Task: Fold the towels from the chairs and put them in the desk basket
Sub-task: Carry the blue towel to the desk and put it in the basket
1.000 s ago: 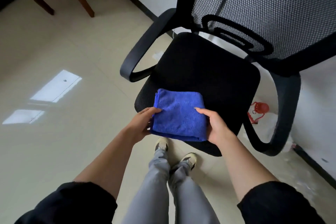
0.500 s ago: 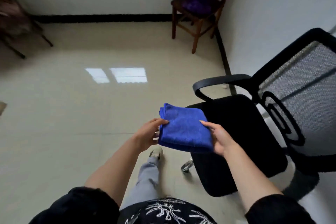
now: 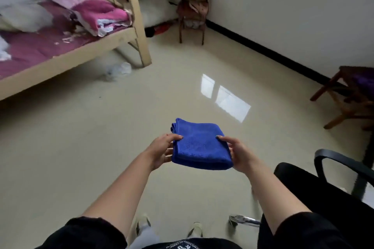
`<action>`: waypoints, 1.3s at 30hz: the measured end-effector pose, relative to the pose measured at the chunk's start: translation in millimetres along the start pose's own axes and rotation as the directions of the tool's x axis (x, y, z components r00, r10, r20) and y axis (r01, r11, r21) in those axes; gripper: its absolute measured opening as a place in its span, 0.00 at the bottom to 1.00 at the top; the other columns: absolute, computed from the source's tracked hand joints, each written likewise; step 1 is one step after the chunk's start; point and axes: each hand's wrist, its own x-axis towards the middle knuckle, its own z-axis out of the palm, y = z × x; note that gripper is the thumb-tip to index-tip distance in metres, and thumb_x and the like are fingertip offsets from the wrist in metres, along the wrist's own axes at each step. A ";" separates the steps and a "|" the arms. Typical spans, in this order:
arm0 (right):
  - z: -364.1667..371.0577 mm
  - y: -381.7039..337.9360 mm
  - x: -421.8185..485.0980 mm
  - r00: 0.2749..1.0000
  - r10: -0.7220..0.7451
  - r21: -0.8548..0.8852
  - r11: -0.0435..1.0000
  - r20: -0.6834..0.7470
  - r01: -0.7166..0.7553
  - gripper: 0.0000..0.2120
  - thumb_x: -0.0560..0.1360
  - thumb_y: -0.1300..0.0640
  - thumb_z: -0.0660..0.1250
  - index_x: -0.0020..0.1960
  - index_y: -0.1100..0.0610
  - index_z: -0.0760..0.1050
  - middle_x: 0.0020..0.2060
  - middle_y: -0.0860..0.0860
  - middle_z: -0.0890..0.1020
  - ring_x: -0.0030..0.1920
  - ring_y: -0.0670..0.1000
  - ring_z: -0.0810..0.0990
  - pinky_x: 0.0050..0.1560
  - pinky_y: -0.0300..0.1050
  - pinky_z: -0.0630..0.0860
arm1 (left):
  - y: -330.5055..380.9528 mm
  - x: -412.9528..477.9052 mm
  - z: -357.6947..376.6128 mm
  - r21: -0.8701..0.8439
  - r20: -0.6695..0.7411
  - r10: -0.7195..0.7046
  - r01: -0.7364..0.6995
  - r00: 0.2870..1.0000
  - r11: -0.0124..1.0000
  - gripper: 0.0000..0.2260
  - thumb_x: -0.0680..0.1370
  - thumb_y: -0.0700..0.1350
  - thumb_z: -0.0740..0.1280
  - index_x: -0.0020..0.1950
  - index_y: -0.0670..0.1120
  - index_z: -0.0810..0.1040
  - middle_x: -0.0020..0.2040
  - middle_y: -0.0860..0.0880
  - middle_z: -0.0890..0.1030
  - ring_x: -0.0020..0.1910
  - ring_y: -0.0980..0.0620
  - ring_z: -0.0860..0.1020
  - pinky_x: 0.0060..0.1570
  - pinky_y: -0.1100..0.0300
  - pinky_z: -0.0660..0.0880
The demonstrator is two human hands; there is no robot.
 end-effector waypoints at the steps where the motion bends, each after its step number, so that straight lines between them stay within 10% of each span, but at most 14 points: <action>1: 21.5 -2.1 2.4 1.000 0.002 -0.041 0.999 0.029 0.000 0.24 0.67 0.51 0.73 0.60 0.61 0.79 0.52 0.56 0.82 0.47 0.58 0.81 0.46 0.49 0.78 | -1.2 -10.2 -19.5 -0.027 -0.033 0.019 -0.020 0.999 0.999 0.12 0.76 0.46 0.68 0.57 0.45 0.75 0.47 0.47 0.79 0.42 0.48 0.77 0.39 0.58 0.75; 18: 475.2 104.8 -27.4 0.917 0.046 -0.534 0.824 0.396 0.189 0.30 0.59 0.48 0.75 0.59 0.58 0.78 0.52 0.55 0.85 0.51 0.57 0.84 0.44 0.46 0.78 | -101.1 -226.4 -391.6 -0.351 -0.499 0.091 -0.297 0.862 0.888 0.08 0.74 0.45 0.65 0.51 0.45 0.77 0.41 0.48 0.78 0.39 0.50 0.77 0.41 0.59 0.73; 30: 753.7 222.1 -103.9 0.691 0.259 -0.669 0.609 0.675 0.426 0.16 0.69 0.53 0.71 0.52 0.60 0.79 0.43 0.55 0.84 0.43 0.55 0.83 0.40 0.46 0.76 | -195.8 -377.9 -554.1 -0.489 -0.816 -0.087 -0.601 0.571 0.633 0.03 0.75 0.41 0.63 0.43 0.46 0.76 0.29 0.51 0.78 0.32 0.51 0.75 0.30 0.60 0.74; 39: 930.0 306.1 -131.5 0.540 0.470 -0.716 0.474 0.698 0.513 0.05 0.69 0.56 0.68 0.40 0.59 0.77 0.36 0.54 0.80 0.38 0.55 0.78 0.41 0.47 0.74 | -247.4 -427.0 -667.2 -0.433 -0.901 -0.255 -0.755 0.351 0.492 0.07 0.76 0.40 0.65 0.54 0.43 0.77 0.47 0.45 0.81 0.42 0.45 0.80 0.40 0.55 0.78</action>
